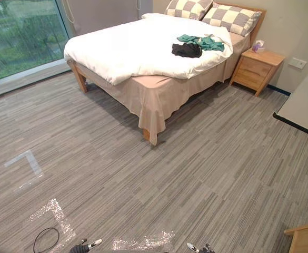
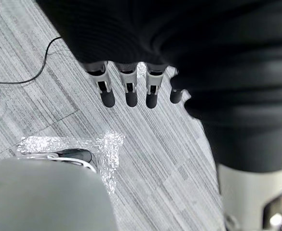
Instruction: Tidy the bed and pick cloth on bed and put in laundry
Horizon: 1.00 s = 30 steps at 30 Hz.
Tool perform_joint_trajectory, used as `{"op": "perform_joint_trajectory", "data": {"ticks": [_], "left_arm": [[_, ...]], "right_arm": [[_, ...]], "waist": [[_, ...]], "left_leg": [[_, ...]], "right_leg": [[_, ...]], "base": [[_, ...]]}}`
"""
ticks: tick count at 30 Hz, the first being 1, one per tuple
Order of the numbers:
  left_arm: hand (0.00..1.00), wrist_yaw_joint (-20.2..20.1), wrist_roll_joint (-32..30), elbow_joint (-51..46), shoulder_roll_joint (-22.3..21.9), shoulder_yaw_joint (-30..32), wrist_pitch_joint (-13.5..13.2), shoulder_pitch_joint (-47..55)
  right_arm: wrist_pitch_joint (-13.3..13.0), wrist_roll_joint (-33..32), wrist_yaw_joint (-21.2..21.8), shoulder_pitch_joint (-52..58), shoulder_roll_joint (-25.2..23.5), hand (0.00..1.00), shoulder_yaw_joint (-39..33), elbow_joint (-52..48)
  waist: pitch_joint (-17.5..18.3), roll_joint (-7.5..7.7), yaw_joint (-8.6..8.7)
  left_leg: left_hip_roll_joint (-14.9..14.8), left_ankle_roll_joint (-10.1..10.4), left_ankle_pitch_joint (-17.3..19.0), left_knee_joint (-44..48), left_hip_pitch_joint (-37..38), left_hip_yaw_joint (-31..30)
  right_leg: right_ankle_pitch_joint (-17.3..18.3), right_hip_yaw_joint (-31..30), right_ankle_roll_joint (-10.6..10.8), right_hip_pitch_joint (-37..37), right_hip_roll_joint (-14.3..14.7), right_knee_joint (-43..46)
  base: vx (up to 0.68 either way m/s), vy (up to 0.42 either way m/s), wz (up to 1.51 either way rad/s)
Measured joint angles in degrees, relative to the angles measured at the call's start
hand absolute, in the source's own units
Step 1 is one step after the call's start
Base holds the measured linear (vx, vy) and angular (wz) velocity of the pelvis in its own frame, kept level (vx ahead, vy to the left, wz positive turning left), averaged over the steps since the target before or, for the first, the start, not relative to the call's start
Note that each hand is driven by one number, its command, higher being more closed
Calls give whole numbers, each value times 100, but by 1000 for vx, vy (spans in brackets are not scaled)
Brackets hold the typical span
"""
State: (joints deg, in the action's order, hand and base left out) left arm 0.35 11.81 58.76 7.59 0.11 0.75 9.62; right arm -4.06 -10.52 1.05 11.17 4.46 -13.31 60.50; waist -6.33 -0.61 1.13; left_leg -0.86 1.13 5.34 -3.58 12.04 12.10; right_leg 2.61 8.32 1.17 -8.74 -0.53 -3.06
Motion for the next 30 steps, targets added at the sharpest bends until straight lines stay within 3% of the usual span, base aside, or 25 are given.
{"op": "perform_joint_trajectory", "data": {"ticks": [2,3,6,8,10,12,14,16,17,18,19,20,22,24,25,26,28,30], "left_arm": [[0,5,-11,-4,22,0,2,-39],[0,15,-12,-4,35,-1,-1,-69],[0,84,-8,-3,81,-18,18,-116],[0,150,-6,-14,165,-26,102,-158],[0,163,-9,-23,225,-16,206,-196],[0,187,-21,-26,215,-9,304,-214],[0,210,-74,-27,195,-9,374,-243],[0,212,-205,-25,195,21,388,-242],[0,210,-241,-25,198,42,386,-237],[0,221,-259,-14,127,57,382,-235],[0,210,-397,-15,22,51,361,-191],[0,210,-424,-33,5,55,328,-221],[0,220,-422,-52,-87,63,274,-271],[0,254,-370,-166,-207,261,98,-274],[0,260,-311,-233,-328,441,-34,-272],[0,263,-157,-287,-474,454,-189,-268],[0,253,-108,-422,-463,463,-368,-283],[0,249,-108,-549,-458,507,-507,-279]], "right_arm": [[-8,-304,-67,6,-40,0,-6,-72],[-16,-414,-98,10,-62,0,-12,-120],[-84,-695,-148,0,-128,0,-9,-210],[-154,-858,-171,-6,-231,0,-21,-337],[-171,-903,-179,5,-327,0,-138,-394],[-139,-1088,-182,79,-368,0,-237,-530],[-131,-1096,-179,177,-383,0,-231,-708],[-105,-1060,-177,304,-420,0,-182,-776],[-99,-1059,-175,371,-437,0,-174,-778],[-94,-1067,-174,463,-409,0,-204,-768],[-95,-1063,-173,504,-343,0,-213,-788],[-97,-1063,-173,487,-346,0,-231,-810],[-64,-1029,-170,482,-315,0,-322,-911],[-66,-735,-170,428,-311,0,-432,-907],[-82,-644,-166,398,-256,0,-423,-865],[-124,-542,-162,291,-155,0,-375,-653],[-122,-303,-177,61,-107,0,-274,-422],[-102,-149,-171,-21,-60,0,-184,-378]], "waist": [[-72,24,26],[-152,63,26],[-326,122,47],[-489,161,167],[-548,218,231],[-572,177,253],[-608,120,261],[-638,129,258],[-635,151,255],[-664,104,264],[-610,-35,329],[-594,-72,382],[-573,-129,528],[-540,-192,555],[-544,-261,563],[-576,-299,558],[-636,-231,520],[-679,-188,412]], "left_leg": [[-24,-49,110,201,-152,46],[-14,-79,128,258,-159,98],[-13,-99,164,314,-58,272],[-45,-97,186,269,201,302],[-138,-38,291,333,292,304],[-374,47,524,549,305,332],[-701,249,726,756,362,446],[-1025,610,963,853,657,697],[-1060,695,1043,882,759,770],[-1199,794,1193,896,1040,905],[-1322,703,1152,965,1111,1055],[-1364,614,1014,1071,1090,1160],[-1592,572,741,1540,934,1086],[-1895,506,357,3031,357,684],[-2081,546,199,4431,-187,255],[-2206,531,315,5740,-634,-49],[-2007,590,561,6769,-1167,-351],[-1588,557,800,6900,-1768,-485]], "right_leg": [[462,-15,10,578,-86,1059],[662,-3,111,801,-168,1621],[794,180,265,1458,-359,3076],[850,389,270,1645,-472,3693],[1134,534,83,1668,-537,3716],[1153,593,78,1775,-606,3487],[1083,674,123,2029,-686,3315],[785,655,156,2318,-876,3123],[699,655,163,2326,-949,3053],[592,777,-88,2372,-985,3405],[1052,804,-126,2511,-869,3834],[1341,783,-195,2626,-868,4118],[1685,829,-314,2603,-708,4222],[1910,825,-423,2366,-481,4082],[1946,803,-471,2002,-244,3765],[1899,789,-551,1514,5,3312],[1784,713,-728,719,219,2655],[1707,620,-821,91,283,2105]], "base": [[-19,-29,-8],[-5,-16,-15],[-37,-2,-30],[48,-19,-19],[77,-66,-11],[107,-118,-20],[189,-202,-27],[300,-298,-36],[493,-404,-40],[545,-396,-33],[553,-393,-33],[347,-263,-15],[394,-347,-13],[522,-394,-18],[616,-343,-24],[623,-303,-24],[447,-142,-27],[517,-101,-43]]}}
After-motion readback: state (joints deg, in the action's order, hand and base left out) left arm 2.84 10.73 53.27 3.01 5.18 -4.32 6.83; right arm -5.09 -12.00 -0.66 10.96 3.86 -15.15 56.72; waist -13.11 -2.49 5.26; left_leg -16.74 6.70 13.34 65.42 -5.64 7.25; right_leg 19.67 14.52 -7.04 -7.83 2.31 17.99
